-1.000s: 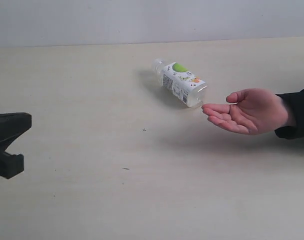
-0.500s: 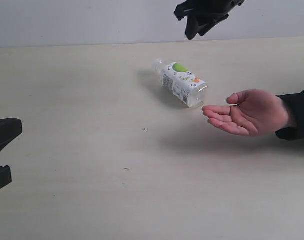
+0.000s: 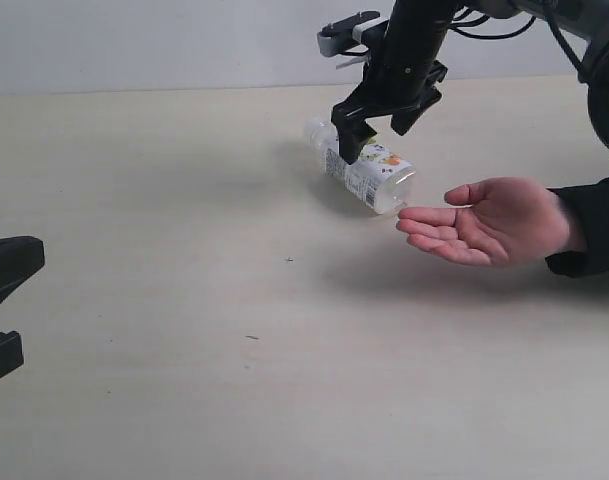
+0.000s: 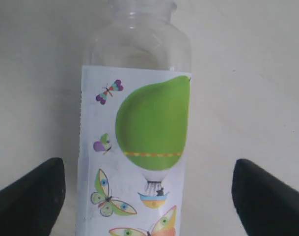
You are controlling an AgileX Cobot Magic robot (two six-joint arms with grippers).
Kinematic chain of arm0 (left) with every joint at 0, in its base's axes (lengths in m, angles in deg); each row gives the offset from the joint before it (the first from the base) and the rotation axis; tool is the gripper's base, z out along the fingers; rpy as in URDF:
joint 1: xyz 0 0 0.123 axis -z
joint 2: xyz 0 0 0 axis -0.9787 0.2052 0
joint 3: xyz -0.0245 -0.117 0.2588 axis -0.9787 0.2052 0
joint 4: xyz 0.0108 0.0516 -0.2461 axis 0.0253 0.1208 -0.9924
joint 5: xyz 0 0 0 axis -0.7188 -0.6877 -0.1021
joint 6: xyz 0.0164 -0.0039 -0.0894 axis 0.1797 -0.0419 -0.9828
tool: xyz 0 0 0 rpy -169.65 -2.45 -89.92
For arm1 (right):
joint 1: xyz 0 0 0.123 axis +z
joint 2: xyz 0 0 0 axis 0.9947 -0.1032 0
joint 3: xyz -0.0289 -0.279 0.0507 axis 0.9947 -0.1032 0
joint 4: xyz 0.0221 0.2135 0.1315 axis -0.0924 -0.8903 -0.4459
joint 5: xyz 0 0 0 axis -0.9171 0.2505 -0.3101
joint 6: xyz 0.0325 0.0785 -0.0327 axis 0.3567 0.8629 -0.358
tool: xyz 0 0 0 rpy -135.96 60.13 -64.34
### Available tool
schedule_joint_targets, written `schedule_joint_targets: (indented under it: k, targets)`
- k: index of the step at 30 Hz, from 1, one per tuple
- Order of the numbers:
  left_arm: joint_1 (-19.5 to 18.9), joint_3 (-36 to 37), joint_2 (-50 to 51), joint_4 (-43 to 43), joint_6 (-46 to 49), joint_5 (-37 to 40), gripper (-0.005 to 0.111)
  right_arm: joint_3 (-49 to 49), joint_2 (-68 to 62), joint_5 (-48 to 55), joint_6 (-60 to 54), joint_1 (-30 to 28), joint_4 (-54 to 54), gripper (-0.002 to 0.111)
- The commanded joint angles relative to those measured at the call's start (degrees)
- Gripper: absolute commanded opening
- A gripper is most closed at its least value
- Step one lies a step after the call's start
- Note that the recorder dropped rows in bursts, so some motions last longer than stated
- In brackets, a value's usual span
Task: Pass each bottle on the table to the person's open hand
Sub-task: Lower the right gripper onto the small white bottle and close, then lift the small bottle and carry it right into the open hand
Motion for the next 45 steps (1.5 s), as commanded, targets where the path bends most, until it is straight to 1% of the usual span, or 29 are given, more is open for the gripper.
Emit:
schedule_joint_targets:
  k: [1, 6, 8, 9, 11, 12, 13, 16, 17, 20, 25, 30, 34, 38, 45]
  targets:
    - [-0.2, 0.2, -0.3, -0.1, -0.6, -0.6, 0.0, 0.4, -1.0, -0.2, -1.8, 0.0, -0.8, 0.086]
    - [-0.2, 0.2, -0.3, -0.1, -0.6, -0.6, 0.0, 0.4, -2.1, -0.2, -2.1, 0.0, -0.8, 0.085]
    - [-0.2, 0.2, -0.3, -0.1, -0.6, -0.6, 0.0, 0.4, -2.1, -0.2, -2.1, 0.0, -1.0, 0.08]
    - [-0.2, 0.2, -0.3, -0.1, -0.6, -0.6, 0.0, 0.4, -2.1, -0.2, -2.1, 0.0, -1.1, 0.076]
    - [-0.2, 0.2, -0.3, -0.1, -0.6, -0.6, 0.0, 0.4, -2.1, -0.2, -2.1, 0.0, -1.2, 0.065]
    - [-0.2, 0.2, -0.3, -0.1, -0.6, -0.6, 0.0, 0.4, -2.1, -0.2, -1.7, 0.0, -1.6, 0.057]
    - [-0.2, 0.2, -0.3, -0.1, -0.6, -0.6, 0.0, 0.4, -2.1, -0.2, -1.0, 0.0, -2.5, 0.047]
    - [-0.2, 0.2, -0.3, -0.1, -0.6, -0.6, 0.0, 0.4, -1.8, -0.2, 0.7, 0.0, -3.3, 0.011]
    - [-0.2, 0.2, -0.3, -0.1, -0.6, -0.6, 0.0, 0.4, -1.5, -0.2, 0.7, 0.0, -3.3, 0.002]
    - [-0.2, 0.2, -0.3, -0.1, -0.6, -0.6, 0.0, 0.4, 0.9, -0.2, 0.8, 0.0, -3.3, 0.0]
    - [-0.2, 0.2, -0.3, -0.1, -0.6, -0.6, 0.0, 0.4, 7.4, -0.2, 4.0, 0.0, -2.5, 0.0]
    - [-0.2, 0.2, -0.3, -0.1, -0.6, -0.6, 0.0, 0.4, 14.9, -0.2, 11.6, 0.0, 2.2, 0.0]
    - [-0.2, 0.2, -0.3, -0.1, -0.6, -0.6, 0.0, -0.2, 19.6, -0.2, 14.8, 0.0, 2.8, 0.0]
    - [-0.2, 0.2, -0.3, -0.1, -0.6, -0.6, 0.0, -4.7, 24.4, -0.2, 15.3, 0.0, 2.4, 0.0]
    - [-0.2, 0.2, -0.3, -0.1, -0.6, -0.6, 0.0, -19.7, 34.4, -0.2, 19.6, 0.0, 3.7, 0.0]
